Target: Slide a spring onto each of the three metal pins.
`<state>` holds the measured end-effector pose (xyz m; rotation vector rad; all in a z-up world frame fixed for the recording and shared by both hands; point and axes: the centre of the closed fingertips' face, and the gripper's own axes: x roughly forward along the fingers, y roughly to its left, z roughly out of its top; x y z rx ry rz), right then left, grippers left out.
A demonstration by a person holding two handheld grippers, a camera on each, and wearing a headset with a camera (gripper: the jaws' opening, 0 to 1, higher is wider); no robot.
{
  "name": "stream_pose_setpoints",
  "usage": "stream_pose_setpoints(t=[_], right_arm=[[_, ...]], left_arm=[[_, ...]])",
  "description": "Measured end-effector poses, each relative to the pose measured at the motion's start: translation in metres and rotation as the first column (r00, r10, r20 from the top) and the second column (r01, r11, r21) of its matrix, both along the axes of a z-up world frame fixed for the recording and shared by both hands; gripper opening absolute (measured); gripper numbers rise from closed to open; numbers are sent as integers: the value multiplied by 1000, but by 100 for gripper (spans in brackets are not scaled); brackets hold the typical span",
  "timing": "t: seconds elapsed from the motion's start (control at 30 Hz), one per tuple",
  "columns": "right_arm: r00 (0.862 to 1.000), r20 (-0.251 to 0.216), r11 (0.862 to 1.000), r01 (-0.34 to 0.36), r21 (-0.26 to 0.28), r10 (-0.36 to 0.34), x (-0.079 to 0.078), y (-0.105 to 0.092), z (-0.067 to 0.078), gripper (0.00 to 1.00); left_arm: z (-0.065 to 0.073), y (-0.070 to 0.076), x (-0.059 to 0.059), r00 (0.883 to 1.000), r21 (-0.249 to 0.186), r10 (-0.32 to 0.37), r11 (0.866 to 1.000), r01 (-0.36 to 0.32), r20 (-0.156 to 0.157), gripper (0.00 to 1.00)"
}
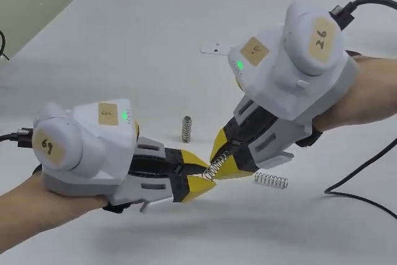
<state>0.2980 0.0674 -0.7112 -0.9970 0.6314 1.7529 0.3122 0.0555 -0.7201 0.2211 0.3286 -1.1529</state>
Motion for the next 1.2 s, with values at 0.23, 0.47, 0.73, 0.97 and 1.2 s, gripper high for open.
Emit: stream_pose_setpoints(t=[0.23, 0.47, 0.73, 0.97, 1.2], right_arm=[[1000, -2, 1000, -2, -7, 2, -1, -2, -1, 7], [1000, 1, 1000, 1, -10, -1, 1, -3, -1, 7], [1000, 0, 1000, 4, -12, -4, 1, -5, -2, 7], [1000, -1, 1000, 3, -15, -3, 1, -6, -1, 7], [1000, 2, 1000, 4, -20, -4, 4, -8, -1, 8]], left_arm=[[-2, 3, 1, 1000, 4, 17, 1000, -17, 0, 17], [-5, 7, 0, 999, 4, 50, 999, -50, -12, 28], [-5, 16, 0, 994, -8, 108, 994, -108, -18, 49], [-3, 32, 4, 982, -23, 191, 981, -191, -15, 67], [-1, 48, 10, 963, -39, 268, 963, -268, -14, 83]])
